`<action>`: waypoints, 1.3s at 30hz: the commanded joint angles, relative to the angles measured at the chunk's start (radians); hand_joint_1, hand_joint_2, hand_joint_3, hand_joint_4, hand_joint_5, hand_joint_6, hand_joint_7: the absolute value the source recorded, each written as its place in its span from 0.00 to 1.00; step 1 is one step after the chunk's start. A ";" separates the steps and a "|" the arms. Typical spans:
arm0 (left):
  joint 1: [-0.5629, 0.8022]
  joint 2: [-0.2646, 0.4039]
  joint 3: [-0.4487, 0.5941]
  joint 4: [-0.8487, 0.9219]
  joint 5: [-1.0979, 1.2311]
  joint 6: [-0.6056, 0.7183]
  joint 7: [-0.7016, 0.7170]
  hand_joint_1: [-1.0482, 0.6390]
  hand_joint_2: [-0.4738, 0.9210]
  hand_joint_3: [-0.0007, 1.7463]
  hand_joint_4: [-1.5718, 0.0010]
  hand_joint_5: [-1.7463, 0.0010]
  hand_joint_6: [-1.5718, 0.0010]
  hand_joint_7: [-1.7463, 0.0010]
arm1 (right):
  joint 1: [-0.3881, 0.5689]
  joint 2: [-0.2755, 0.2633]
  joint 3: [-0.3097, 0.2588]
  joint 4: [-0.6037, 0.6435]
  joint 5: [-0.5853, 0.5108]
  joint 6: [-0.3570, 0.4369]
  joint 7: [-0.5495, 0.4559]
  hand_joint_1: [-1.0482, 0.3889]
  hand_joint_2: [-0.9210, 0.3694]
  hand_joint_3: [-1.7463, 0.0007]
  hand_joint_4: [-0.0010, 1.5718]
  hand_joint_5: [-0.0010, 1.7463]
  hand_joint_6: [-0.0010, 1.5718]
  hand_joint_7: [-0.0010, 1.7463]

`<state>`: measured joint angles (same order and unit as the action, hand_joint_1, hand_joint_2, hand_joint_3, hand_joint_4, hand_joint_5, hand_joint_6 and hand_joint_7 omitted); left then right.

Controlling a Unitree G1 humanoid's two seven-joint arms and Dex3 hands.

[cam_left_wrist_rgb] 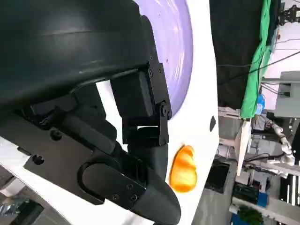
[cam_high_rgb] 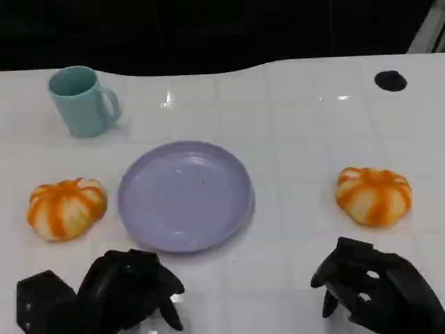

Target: Grasp the bread from the table and place it into the plate.

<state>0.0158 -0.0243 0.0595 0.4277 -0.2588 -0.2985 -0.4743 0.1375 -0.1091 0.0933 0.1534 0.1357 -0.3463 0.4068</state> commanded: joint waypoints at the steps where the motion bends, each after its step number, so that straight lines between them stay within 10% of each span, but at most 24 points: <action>1: -0.007 0.017 0.011 -0.001 -0.004 -0.001 0.001 0.00 0.92 0.00 0.05 0.47 0.00 0.71 | -0.003 -0.005 -0.014 0.004 0.008 -0.004 0.000 0.42 0.03 0.75 0.44 0.93 0.46 0.68; 23: -0.008 0.016 0.011 0.003 -0.003 -0.012 0.002 0.00 0.92 0.00 0.05 0.47 0.00 0.71 | -0.003 -0.007 -0.014 -0.002 0.004 0.000 -0.005 0.42 0.03 0.75 0.44 0.92 0.46 0.68; 33: -0.009 0.017 0.010 0.008 -0.001 -0.014 0.002 0.00 0.92 0.00 0.05 0.47 0.00 0.71 | -0.025 -0.018 -0.040 -0.008 -0.019 -0.062 -0.034 0.45 0.00 0.84 0.39 0.85 0.51 0.37; 39: -0.008 0.012 0.008 0.003 -0.002 -0.009 0.004 0.00 0.92 0.00 0.05 0.47 0.00 0.71 | -0.064 -0.050 -0.070 0.004 -0.085 -0.162 -0.068 0.48 0.00 0.88 0.34 0.65 0.47 0.24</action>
<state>0.0110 -0.0233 0.0596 0.4292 -0.2577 -0.3068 -0.4742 0.0940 -0.1232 0.0502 0.1558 0.0850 -0.4672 0.3608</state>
